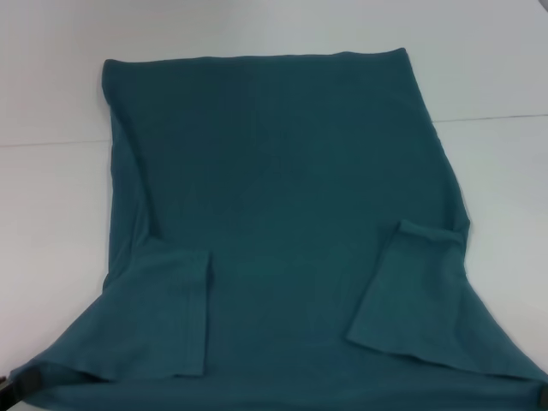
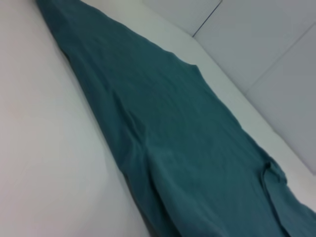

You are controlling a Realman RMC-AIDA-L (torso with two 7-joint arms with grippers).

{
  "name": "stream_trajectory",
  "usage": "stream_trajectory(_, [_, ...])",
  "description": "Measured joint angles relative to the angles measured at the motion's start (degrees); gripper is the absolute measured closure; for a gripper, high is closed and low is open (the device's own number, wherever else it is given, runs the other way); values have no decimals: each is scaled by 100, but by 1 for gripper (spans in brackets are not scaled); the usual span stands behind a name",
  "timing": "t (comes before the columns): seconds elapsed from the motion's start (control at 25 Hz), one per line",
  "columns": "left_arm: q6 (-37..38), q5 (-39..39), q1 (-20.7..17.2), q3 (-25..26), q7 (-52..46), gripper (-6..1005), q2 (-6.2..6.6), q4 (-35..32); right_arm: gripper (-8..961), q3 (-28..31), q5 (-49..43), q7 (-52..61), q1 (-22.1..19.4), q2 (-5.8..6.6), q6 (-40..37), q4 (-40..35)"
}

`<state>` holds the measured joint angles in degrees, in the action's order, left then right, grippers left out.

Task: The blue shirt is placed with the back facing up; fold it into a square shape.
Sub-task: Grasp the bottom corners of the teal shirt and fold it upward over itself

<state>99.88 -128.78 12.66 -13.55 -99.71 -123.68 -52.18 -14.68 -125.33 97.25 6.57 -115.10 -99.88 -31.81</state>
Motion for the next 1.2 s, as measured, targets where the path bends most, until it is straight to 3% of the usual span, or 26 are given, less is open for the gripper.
stream_trajectory(0.32, [442,-25,-233,238,4,968,5,-95,914,137,-28,-45,-55,29,-104,0])
stream_trajectory(1.2, [572,-37,-389,353,88,968,-14,-97,914,320,14,-109,-118,48,-272,-1])
